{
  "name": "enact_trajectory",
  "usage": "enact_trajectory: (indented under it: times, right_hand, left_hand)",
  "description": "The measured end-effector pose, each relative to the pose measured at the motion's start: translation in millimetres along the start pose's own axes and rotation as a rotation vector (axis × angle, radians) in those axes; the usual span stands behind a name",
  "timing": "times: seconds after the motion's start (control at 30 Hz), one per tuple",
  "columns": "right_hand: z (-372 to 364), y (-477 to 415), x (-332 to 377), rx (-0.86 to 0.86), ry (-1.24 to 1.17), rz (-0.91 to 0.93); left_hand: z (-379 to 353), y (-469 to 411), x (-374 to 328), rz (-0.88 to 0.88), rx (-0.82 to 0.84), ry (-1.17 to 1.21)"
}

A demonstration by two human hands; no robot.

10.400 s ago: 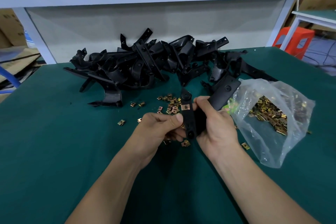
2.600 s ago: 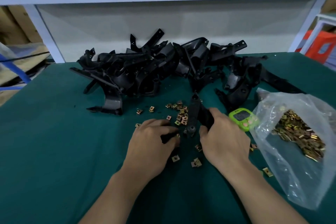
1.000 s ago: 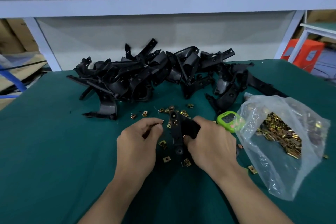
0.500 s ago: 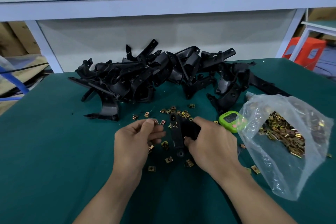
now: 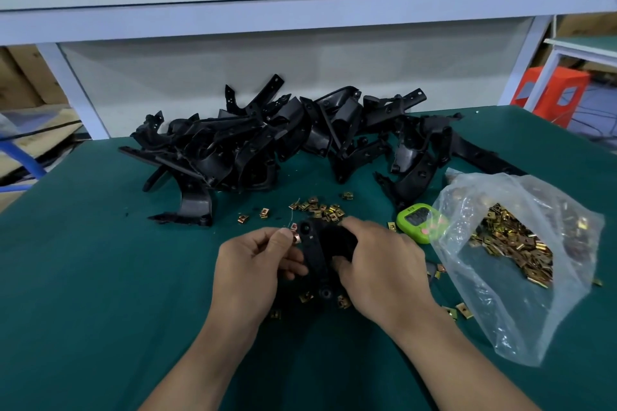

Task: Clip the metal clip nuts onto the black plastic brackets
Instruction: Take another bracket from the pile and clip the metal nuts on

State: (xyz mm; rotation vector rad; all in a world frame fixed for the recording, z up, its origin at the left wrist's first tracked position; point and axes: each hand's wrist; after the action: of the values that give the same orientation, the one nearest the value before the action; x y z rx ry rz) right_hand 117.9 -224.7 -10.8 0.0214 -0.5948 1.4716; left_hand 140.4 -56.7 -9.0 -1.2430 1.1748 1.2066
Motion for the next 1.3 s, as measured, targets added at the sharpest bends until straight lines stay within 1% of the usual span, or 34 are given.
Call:
enact_trajectory:
  times: [0.17, 0.47, 0.67, 0.83, 1.03, 1.17, 1.3]
  right_hand:
    - [2.5, 0.4, 0.0, -0.006, -0.027, -0.012]
    - [3.3, -0.9, 2.2, 0.049, -0.014, -0.008]
    - [5.3, 0.4, 6.3, 0.074, 0.018, -0.014]
    - [4.7, 0.7, 15.1, 0.018, 0.112, 0.011]
    - [-1.4, 3.3, 12.8, 0.057, -0.001, -0.032]
    - [-4.9, 0.3, 10.8, 0.029, -0.074, -0.077]
    - [-4.5, 0.0, 7.5, 0.011, -0.017, -0.108]
  left_hand:
    - [0.6, 1.4, 0.4, -0.031, -0.011, -0.075]
    - [-1.3, 3.3, 0.1, -0.077, -0.02, -0.166]
    - [-2.3, 6.9, 1.2, -0.104, -0.068, -0.153]
    - [-7.8, 7.9, 3.0, -0.081, -0.153, -0.133]
    - [-10.3, 10.0, 6.0, -0.109, -0.147, -0.121]
    - [-13.0, 11.6, 4.0, -0.118, -0.141, -0.071]
    - [-10.0, 14.0, 1.9, -0.147, -0.168, -0.234]
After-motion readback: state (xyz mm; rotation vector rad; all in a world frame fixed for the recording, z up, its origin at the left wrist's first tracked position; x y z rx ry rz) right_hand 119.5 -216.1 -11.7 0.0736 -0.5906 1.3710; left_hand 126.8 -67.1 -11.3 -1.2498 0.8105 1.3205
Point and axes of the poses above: each hand's wrist, its own y-axis away from the middle knuckle, its own z-axis out of the back of the hand, x = y × z
